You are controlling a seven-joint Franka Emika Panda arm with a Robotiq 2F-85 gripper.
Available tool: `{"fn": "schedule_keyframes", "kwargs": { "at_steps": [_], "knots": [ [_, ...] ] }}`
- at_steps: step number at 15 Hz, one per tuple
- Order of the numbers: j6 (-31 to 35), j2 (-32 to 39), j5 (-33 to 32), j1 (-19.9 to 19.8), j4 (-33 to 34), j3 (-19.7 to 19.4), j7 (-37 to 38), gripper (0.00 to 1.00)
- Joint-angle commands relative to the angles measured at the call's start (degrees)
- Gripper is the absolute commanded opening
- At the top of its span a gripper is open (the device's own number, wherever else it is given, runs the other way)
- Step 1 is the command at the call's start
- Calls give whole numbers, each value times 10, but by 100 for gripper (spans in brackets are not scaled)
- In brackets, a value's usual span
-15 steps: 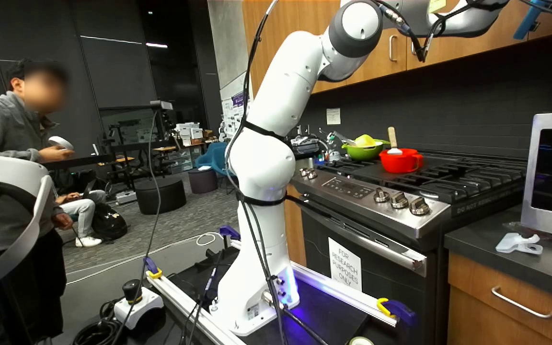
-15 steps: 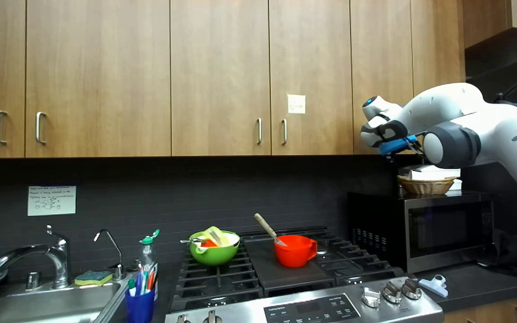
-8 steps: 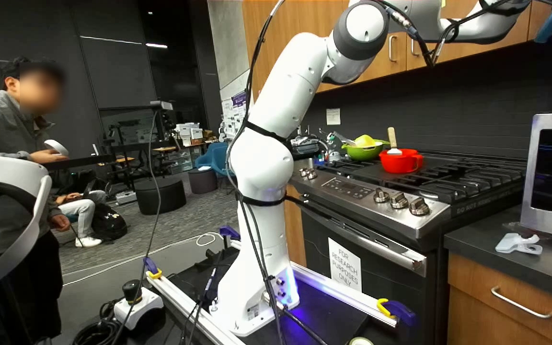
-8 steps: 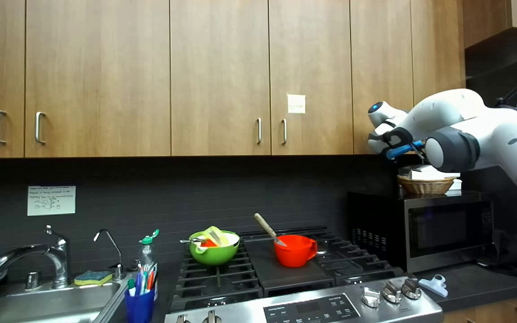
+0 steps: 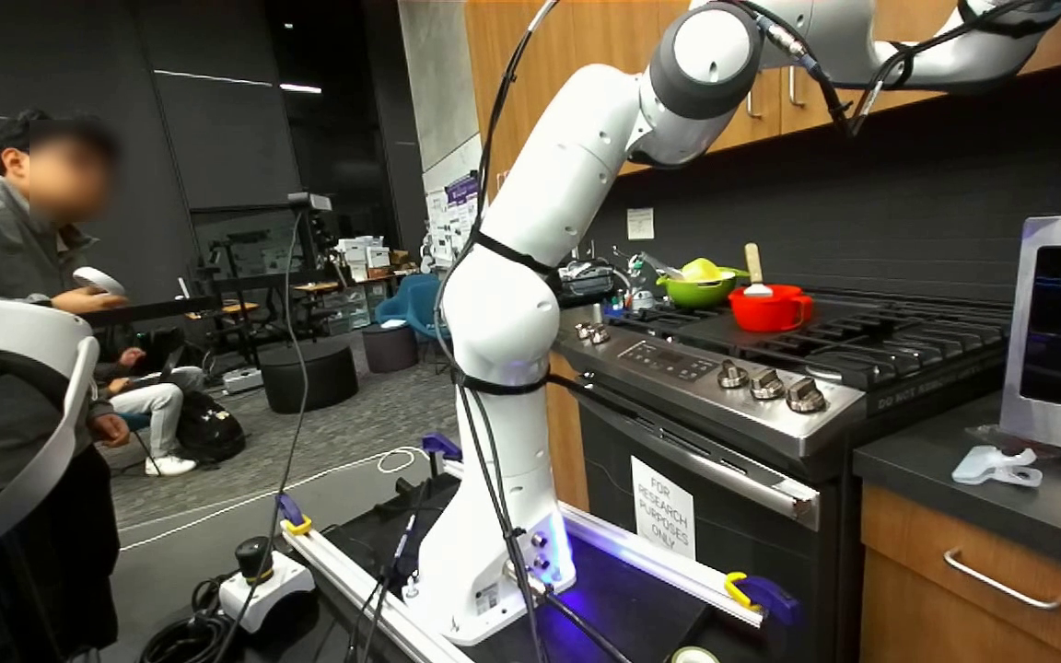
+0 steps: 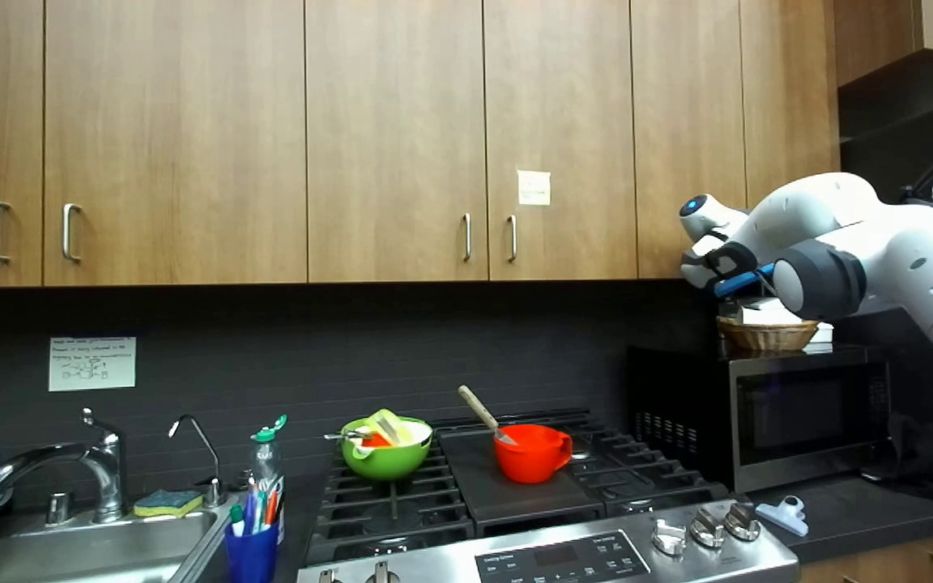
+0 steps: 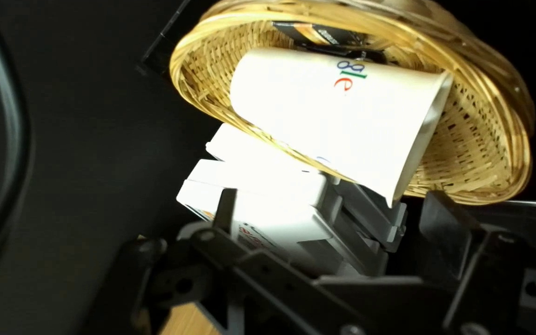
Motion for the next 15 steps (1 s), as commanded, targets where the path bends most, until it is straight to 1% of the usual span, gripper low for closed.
{"fn": "schedule_keyframes", "kwargs": {
  "at_steps": [1,8,15],
  "knots": [
    [25,4,-2,-8,2,-2,4,100],
    [40,1,11,-12,1,7,-2,100],
    [-2,24,42,-14,14,11,-5,100]
  ]
}}
